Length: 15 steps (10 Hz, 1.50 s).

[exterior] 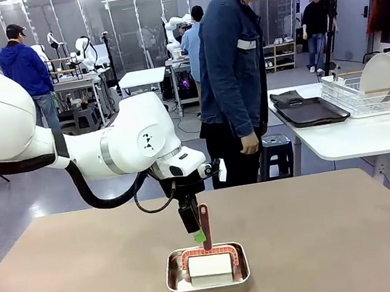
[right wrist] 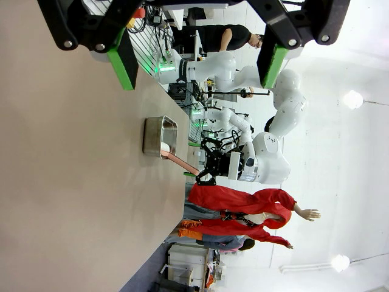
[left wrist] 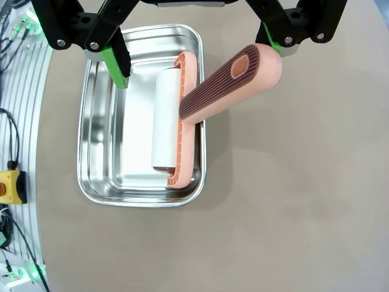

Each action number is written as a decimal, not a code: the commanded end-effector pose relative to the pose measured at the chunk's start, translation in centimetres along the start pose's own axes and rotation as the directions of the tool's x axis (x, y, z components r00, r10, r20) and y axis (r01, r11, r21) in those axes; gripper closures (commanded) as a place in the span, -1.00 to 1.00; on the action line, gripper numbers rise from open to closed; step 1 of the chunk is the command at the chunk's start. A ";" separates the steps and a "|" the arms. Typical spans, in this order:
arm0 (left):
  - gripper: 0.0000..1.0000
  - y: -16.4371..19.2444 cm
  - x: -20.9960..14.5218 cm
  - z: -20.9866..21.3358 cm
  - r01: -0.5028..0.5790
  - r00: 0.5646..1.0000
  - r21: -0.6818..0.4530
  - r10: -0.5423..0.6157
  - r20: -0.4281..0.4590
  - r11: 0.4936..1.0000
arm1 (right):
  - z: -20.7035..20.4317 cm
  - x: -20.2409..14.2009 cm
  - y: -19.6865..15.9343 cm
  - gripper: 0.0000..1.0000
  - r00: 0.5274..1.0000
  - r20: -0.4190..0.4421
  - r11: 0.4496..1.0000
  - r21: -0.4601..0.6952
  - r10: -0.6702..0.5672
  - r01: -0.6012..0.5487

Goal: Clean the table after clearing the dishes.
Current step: Place the Lint Roller back on top of the Airtight Container.

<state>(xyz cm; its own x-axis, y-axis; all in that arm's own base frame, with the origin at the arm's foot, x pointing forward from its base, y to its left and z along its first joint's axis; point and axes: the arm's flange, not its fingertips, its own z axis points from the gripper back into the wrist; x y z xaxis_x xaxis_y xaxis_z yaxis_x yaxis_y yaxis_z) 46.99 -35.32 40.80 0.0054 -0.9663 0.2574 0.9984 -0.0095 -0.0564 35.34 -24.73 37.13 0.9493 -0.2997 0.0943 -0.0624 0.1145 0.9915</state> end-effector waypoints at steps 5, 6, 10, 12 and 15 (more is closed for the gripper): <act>-1.00 2.1 -1.0 5.0 -0.221 0.974 -0.090 0.224 0.033 0.971 | -0.1 -0.1 0.3 -1.00 1.000 0.000 1.000 0.004 0.003 -0.003; -1.00 3.4 -2.9 8.2 -0.339 0.927 -0.193 0.361 0.099 0.921 | -0.1 -0.1 0.3 -1.00 1.000 0.000 1.000 0.004 0.003 -0.003; -1.00 5.3 -22.4 17.2 -0.422 0.505 -0.744 0.816 0.282 0.518 | -0.1 -0.1 0.3 -1.00 1.000 0.000 1.000 0.004 0.003 -0.003; -1.00 4.4 -34.4 17.4 -0.355 0.261 -0.832 0.900 0.349 0.426 | -0.1 -0.1 0.3 -1.00 1.000 0.000 1.000 0.004 0.003 -0.003; -1.00 1.3 -47.0 15.6 -0.316 -0.107 -0.872 0.899 0.424 0.374 | -0.1 -0.1 0.3 -1.00 1.000 0.000 1.000 0.004 0.003 -0.003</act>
<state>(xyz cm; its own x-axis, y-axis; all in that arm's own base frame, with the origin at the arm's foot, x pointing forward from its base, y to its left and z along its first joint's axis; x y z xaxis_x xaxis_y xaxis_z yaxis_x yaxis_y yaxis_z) 49.45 14.81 43.64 0.9552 -0.0163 0.2954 0.2945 0.1497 -0.9439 35.32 -24.77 37.17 0.9490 -0.3004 0.0952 -0.0630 0.1150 0.9914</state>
